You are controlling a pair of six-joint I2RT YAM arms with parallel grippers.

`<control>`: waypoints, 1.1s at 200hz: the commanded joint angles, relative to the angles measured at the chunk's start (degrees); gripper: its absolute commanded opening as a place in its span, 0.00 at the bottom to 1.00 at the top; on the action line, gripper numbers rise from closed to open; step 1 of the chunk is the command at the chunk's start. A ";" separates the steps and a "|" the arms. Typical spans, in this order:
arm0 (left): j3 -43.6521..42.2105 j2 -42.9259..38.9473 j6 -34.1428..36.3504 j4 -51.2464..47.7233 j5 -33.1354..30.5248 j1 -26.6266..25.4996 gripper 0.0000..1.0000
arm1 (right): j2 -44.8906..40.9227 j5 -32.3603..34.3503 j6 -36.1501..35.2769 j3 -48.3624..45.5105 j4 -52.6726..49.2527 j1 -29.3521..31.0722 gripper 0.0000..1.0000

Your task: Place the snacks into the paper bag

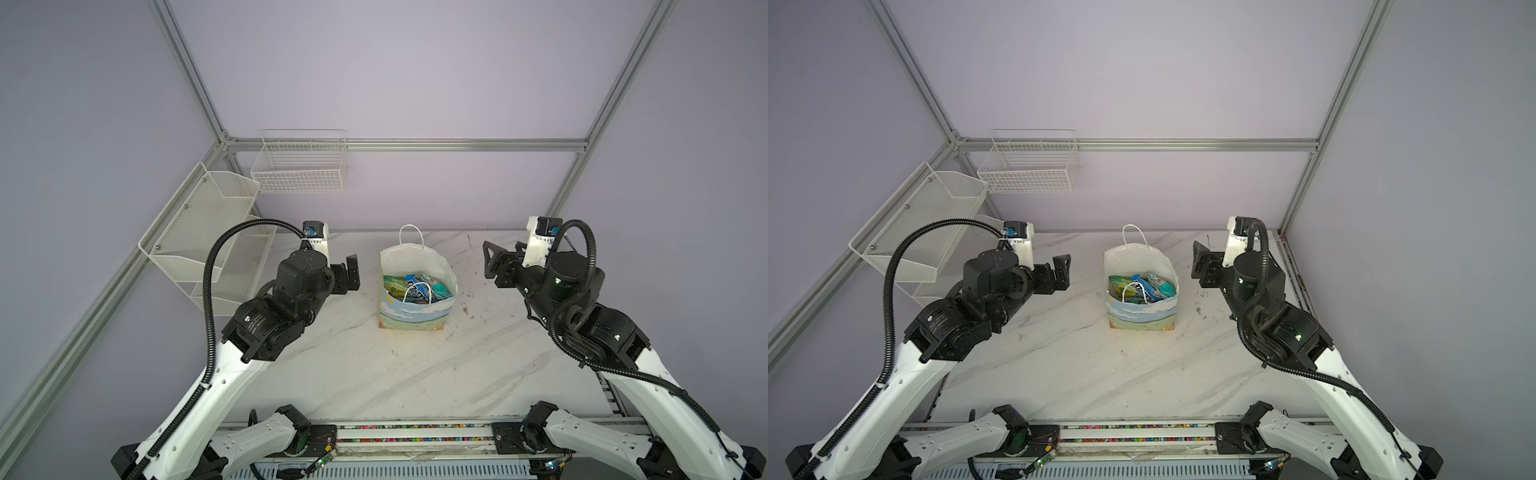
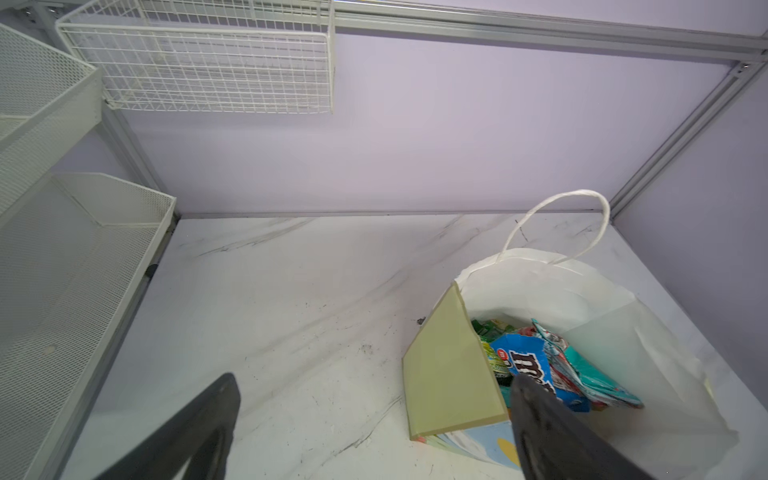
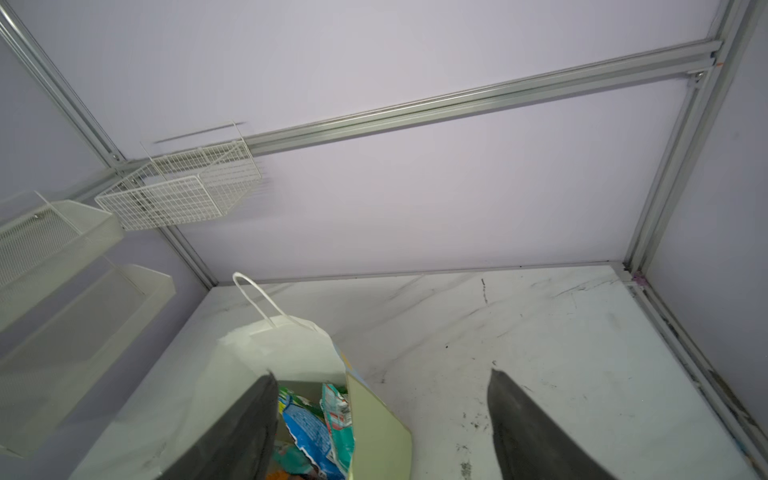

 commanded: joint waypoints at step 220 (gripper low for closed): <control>-49.31 -15.68 16.97 41.35 -26.61 0.13 1.00 | -29.14 14.03 -12.74 -51.90 35.95 -0.30 0.97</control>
